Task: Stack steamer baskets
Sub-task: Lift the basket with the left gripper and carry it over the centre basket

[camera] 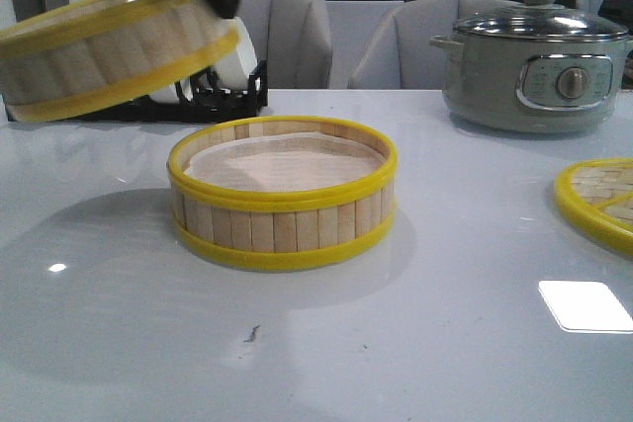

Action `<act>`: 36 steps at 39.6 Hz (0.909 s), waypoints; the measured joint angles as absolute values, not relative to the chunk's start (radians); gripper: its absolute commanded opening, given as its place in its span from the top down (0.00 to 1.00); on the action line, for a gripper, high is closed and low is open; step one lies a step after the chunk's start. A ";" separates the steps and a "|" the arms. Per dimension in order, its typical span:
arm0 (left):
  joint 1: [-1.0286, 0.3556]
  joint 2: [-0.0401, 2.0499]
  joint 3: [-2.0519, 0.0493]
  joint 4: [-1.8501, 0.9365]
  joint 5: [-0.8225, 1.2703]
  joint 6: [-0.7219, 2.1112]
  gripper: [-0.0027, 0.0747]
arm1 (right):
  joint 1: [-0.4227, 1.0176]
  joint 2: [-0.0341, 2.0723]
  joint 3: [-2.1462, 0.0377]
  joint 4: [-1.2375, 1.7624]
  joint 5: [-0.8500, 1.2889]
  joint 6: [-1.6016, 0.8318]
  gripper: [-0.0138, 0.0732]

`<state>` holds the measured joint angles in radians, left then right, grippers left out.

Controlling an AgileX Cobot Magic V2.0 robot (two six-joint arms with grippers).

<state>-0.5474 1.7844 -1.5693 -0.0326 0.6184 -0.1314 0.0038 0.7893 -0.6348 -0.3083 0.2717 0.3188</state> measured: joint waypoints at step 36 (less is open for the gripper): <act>-0.801 2.007 -1.695 0.009 0.634 -0.128 0.85 | 0.004 0.789 -0.635 -0.309 0.287 0.319 0.38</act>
